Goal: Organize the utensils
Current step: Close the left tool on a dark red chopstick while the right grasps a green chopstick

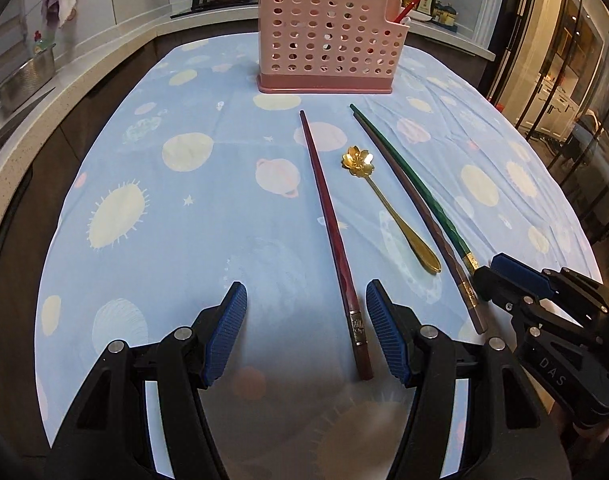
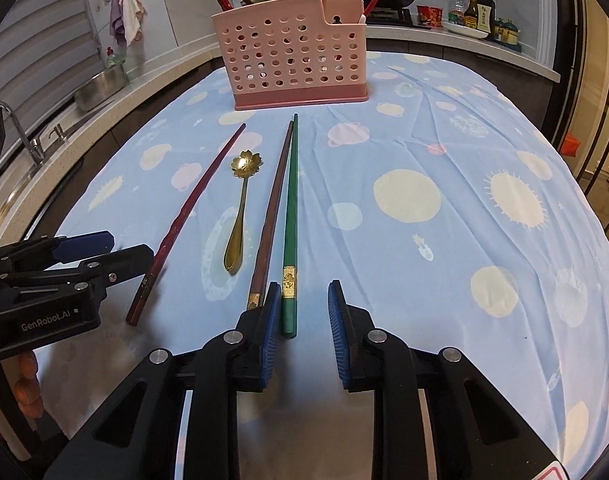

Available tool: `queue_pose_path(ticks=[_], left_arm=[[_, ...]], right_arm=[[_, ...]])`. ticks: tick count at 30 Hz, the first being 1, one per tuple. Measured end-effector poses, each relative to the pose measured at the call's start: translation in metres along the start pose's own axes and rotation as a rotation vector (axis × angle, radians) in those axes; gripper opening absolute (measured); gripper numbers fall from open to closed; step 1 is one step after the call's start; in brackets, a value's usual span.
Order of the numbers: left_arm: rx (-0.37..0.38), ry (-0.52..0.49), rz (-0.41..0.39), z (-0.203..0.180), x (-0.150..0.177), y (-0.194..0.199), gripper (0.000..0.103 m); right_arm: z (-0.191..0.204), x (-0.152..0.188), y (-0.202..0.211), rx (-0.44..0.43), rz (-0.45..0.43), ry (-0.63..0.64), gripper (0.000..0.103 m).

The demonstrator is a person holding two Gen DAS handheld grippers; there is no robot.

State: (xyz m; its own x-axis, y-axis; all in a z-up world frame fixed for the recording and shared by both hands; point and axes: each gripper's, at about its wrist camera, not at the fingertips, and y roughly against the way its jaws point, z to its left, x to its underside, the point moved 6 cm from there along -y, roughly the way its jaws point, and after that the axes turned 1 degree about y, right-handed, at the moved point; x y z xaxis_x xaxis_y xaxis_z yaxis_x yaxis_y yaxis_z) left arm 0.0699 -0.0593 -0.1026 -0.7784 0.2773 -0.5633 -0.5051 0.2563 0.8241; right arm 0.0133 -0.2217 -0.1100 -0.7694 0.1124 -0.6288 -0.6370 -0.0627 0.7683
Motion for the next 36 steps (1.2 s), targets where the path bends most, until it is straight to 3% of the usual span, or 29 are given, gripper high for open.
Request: queue_pose_path(ticks=[18, 21, 23, 31, 36], left_arm=[[0.011, -0.040, 0.009, -0.008, 0.015, -0.003, 0.056], [0.028, -0.049, 0.008, -0.011, 0.016, -0.002, 0.051], [0.043, -0.052, 0.008, -0.013, 0.017, -0.001, 0.039], [0.105, -0.041, 0.020, -0.014, 0.019, 0.001, 0.009], [0.133, -0.024, 0.031, -0.013, 0.019, 0.003, 0.008]], right_arm=[[-0.004, 0.004, -0.001, 0.015, -0.009, 0.010, 0.008], [-0.005, 0.005, 0.000, 0.014, -0.010, 0.008, 0.008], [-0.005, 0.005, 0.001, 0.014, -0.010, 0.007, 0.007], [-0.008, 0.010, 0.005, 0.009, -0.008, -0.003, 0.007], [-0.009, 0.011, 0.011, -0.001, -0.012, -0.018, 0.007]])
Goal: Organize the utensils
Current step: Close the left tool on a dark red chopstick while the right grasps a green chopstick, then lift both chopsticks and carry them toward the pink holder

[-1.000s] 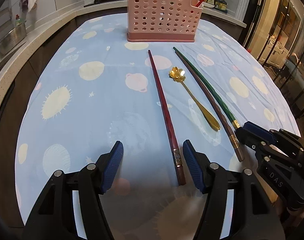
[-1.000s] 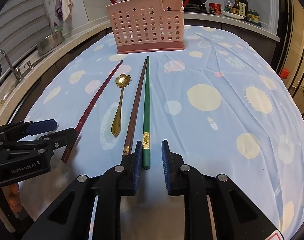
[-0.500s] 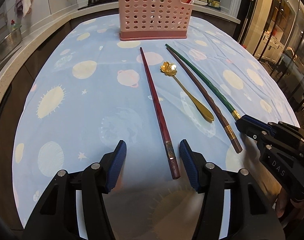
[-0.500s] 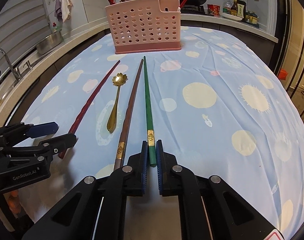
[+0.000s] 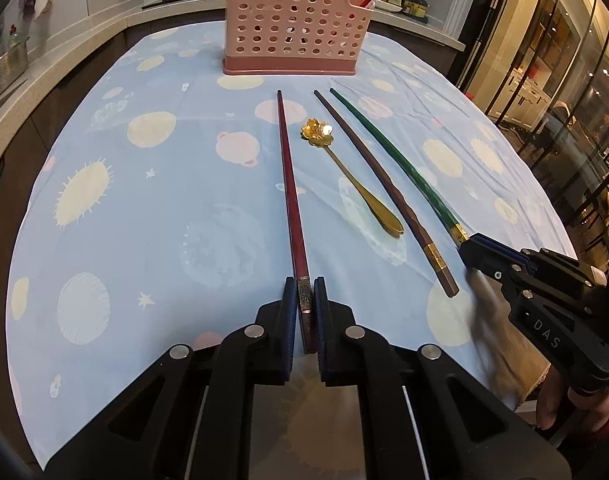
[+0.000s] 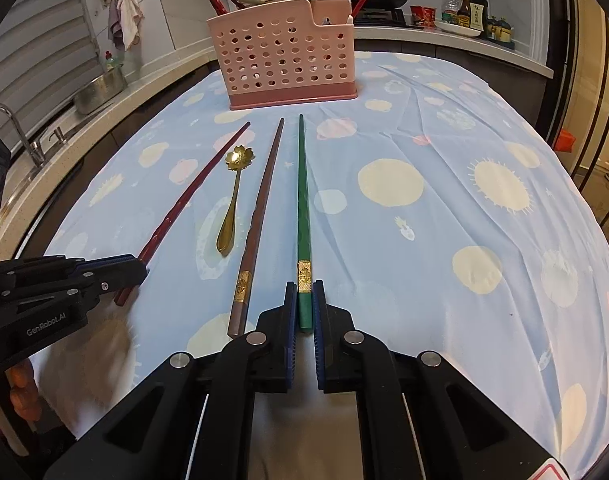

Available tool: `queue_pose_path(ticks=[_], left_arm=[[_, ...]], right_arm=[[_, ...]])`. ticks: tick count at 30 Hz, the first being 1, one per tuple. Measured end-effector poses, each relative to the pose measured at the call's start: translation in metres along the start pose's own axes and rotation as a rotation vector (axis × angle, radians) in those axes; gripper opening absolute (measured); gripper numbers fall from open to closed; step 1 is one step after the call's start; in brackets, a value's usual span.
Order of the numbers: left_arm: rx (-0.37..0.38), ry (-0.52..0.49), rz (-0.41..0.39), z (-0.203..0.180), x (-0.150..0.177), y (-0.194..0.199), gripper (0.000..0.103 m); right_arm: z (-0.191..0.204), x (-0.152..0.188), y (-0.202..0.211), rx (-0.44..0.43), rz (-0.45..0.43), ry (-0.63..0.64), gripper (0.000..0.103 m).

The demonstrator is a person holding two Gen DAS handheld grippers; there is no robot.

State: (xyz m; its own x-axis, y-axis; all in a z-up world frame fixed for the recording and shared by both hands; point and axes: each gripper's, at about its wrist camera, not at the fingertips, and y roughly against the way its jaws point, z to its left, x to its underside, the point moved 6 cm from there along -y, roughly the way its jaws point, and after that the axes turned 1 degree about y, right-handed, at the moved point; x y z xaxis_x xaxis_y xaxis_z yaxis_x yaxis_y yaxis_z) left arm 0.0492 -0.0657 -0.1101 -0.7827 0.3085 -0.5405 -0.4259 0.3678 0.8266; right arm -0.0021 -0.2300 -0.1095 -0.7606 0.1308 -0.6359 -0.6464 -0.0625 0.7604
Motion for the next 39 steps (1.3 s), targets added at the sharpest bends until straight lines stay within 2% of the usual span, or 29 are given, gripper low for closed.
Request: queue_pose_path(ticks=[5, 14, 27, 39], left_arm=[[0.002, 0.009, -0.015, 0.001, -0.005, 0.009, 0.008], [0.007, 0.012, -0.109, 0.003, -0.034, 0.041, 0.007], [0.006, -0.019, -0.282, 0.000, -0.109, 0.084, 0.007], [-0.012, -0.051, -0.372, -0.004, -0.167, 0.098, 0.007]], right_arm=[[-0.001, -0.005, 0.014, -0.001, -0.031, -0.007, 0.007], [-0.008, -0.040, 0.055, -0.008, -0.152, -0.029, 0.007], [-0.027, -0.115, 0.096, -0.025, -0.321, -0.063, 0.007], [-0.034, -0.165, 0.116, -0.035, -0.422, -0.060, 0.007]])
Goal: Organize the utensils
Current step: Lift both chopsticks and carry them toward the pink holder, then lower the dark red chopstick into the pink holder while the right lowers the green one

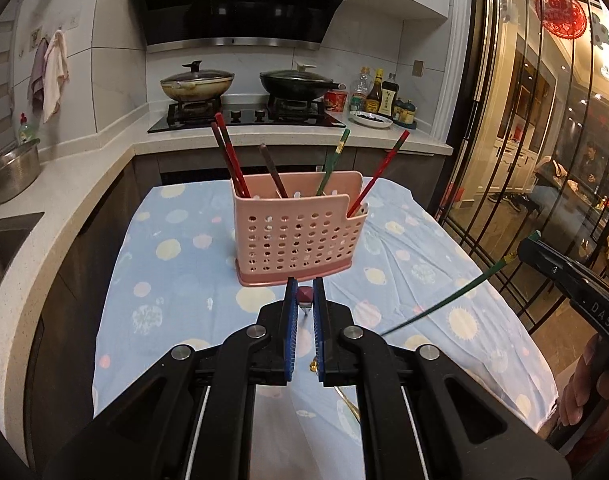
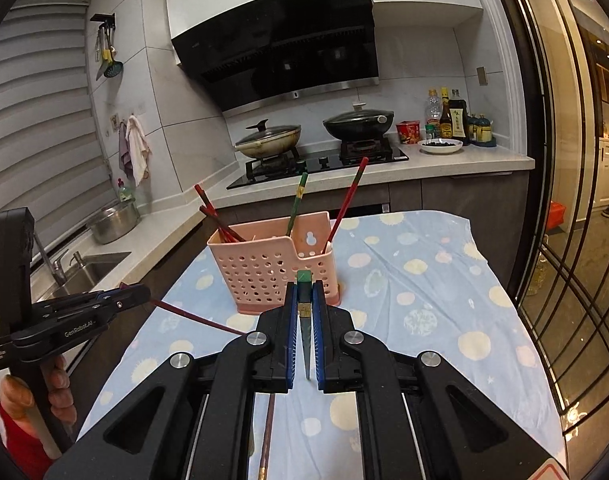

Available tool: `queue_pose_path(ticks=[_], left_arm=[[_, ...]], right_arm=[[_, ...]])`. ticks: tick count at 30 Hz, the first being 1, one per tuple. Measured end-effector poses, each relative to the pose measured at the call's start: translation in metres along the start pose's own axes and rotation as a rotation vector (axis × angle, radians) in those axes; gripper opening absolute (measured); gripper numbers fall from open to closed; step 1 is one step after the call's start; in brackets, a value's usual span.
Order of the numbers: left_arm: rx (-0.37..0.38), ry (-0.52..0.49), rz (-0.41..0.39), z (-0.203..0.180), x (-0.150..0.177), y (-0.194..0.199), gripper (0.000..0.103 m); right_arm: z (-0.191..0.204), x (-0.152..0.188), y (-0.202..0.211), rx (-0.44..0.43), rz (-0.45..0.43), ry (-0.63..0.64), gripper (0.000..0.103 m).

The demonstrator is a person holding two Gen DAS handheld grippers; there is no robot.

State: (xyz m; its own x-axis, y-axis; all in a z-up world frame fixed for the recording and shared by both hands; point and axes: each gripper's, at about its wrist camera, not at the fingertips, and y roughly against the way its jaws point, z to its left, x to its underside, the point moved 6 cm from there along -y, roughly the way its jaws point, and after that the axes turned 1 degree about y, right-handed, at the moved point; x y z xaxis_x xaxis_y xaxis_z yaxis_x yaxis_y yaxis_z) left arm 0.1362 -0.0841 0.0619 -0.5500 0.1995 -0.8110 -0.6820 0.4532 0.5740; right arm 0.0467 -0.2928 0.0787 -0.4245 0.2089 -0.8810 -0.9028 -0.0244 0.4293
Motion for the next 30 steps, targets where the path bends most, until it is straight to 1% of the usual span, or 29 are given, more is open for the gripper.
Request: queue_pose_path(ticks=[9, 17, 22, 30], left_arm=[[-0.003, -0.013, -0.063, -0.001, -0.044, 0.001, 0.007], [0.004, -0.035, -0.124, -0.009, -0.078, 0.008, 0.007], [0.016, -0.043, -0.151, -0.012, -0.096, 0.003, 0.007], [0.033, -0.050, -0.193, -0.015, -0.134, -0.005, 0.007]], right_arm=[[0.003, -0.032, -0.004, -0.020, -0.054, 0.009, 0.007], [0.007, -0.054, -0.015, -0.027, -0.080, 0.016, 0.007], [0.009, -0.065, -0.021, -0.023, -0.086, 0.019, 0.007], [0.009, -0.088, -0.028, -0.020, -0.114, 0.022, 0.007]])
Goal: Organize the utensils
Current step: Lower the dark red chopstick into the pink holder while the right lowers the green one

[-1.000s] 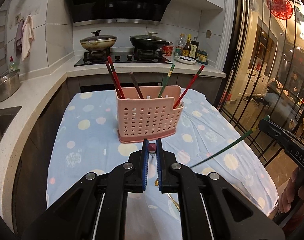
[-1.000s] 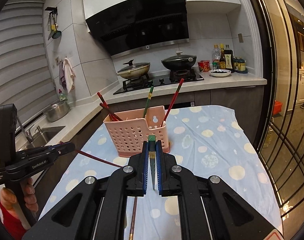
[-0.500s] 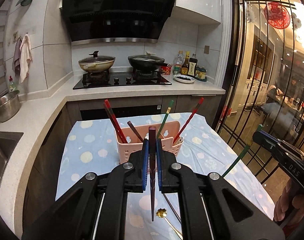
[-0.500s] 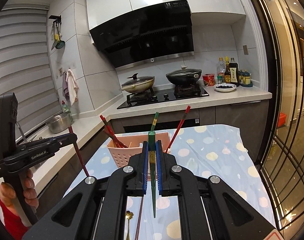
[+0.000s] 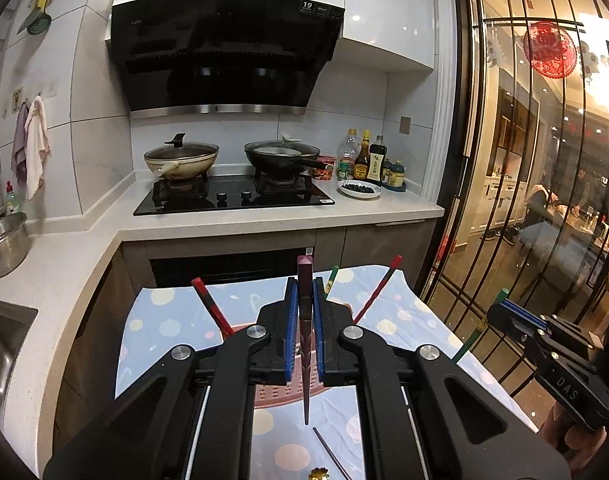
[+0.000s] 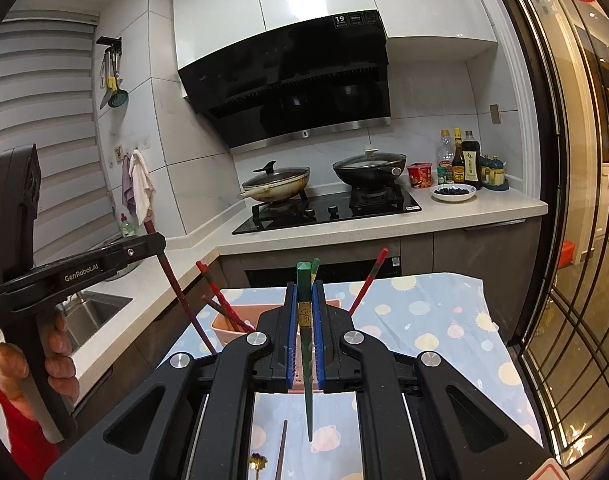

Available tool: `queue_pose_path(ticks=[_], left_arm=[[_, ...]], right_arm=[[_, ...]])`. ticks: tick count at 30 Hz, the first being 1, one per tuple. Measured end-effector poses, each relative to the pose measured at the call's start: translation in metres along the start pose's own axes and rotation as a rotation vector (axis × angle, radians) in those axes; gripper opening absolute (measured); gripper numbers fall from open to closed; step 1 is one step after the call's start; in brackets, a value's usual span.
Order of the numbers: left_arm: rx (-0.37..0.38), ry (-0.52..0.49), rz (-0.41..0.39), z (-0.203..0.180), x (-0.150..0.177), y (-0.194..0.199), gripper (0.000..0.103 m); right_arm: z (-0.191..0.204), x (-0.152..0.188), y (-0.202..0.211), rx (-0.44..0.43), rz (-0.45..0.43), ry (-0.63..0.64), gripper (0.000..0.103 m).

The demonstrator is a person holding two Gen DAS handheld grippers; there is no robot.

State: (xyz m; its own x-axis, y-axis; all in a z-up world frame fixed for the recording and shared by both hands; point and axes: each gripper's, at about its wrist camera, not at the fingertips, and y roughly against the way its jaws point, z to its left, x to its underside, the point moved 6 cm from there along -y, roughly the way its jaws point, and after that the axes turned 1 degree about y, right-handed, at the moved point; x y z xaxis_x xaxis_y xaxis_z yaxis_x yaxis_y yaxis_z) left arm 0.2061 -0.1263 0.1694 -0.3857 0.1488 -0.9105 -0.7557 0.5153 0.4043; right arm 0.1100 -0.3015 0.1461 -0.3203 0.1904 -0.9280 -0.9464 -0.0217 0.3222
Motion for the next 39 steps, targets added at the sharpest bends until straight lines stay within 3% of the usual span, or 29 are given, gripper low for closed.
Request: queue_pose_path(ticks=[23, 39], left_arm=[[-0.049, 0.005, -0.081, 0.026, -0.087, -0.038, 0.007], [-0.038, 0.019, -0.015, 0.037, -0.071, -0.072, 0.007]], right_arm=[[0.023, -0.074, -0.083, -0.063, -0.021, 0.032, 0.007], [0.038, -0.117, -0.116, -0.070, -0.079, 0.010, 0.007]])
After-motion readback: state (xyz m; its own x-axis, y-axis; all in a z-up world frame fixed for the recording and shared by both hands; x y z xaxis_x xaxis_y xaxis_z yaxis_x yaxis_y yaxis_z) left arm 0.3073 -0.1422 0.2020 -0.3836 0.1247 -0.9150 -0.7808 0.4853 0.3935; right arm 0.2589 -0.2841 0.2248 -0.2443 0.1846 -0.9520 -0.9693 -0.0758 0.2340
